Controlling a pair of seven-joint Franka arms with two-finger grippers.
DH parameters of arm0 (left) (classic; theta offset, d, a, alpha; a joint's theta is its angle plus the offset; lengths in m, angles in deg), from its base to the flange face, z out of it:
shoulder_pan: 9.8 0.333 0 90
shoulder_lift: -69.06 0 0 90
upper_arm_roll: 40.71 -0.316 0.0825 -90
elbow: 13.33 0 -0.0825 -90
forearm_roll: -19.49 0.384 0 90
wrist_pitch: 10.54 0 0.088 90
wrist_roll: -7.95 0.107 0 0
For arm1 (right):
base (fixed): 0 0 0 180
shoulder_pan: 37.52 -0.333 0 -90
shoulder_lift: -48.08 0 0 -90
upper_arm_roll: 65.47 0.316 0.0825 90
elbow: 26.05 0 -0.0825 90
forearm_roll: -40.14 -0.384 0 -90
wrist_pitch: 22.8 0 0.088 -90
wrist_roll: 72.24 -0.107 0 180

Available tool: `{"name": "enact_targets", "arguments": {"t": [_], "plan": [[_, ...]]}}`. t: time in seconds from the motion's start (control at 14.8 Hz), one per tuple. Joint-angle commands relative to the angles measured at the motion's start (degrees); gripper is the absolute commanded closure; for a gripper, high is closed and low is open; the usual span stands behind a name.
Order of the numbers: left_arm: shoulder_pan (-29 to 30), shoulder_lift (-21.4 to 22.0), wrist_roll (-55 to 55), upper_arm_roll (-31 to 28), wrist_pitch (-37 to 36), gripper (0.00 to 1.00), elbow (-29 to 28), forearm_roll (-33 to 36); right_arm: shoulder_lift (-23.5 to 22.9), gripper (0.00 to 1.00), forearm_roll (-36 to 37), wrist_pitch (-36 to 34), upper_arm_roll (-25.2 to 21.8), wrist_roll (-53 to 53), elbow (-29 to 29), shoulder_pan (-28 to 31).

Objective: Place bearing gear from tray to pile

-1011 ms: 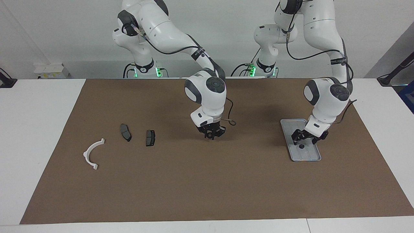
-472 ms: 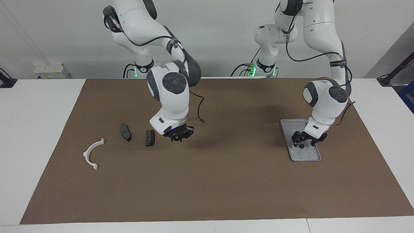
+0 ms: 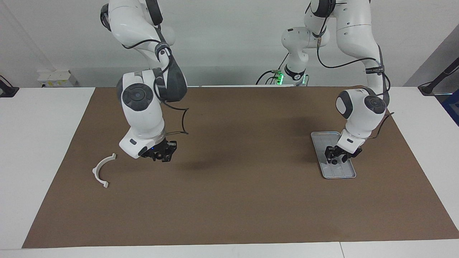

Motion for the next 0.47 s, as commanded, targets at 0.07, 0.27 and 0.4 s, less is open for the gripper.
{"name": "enact_targets", "arguments": {"t": [0.07,0.27,0.4], "plan": [[0.3,0.5,-0.9,-0.1,2.0,0.34,-1.9,1.2,1.0,1.0,-1.3,5.4,0.7,8.3,-5.1,7.2],[0.2,0.5,-1.1,-0.1,2.5,0.42,-2.0,1.2,1.4,1.0,-1.3,12.4,0.7,10.6,-10.7,10.9],[0.2,0.5,-1.1,-0.1,2.5,0.47,-2.0,1.2,1.2,1.0,-1.3,15.6,0.6,10.6,-13.0,12.3]]}}
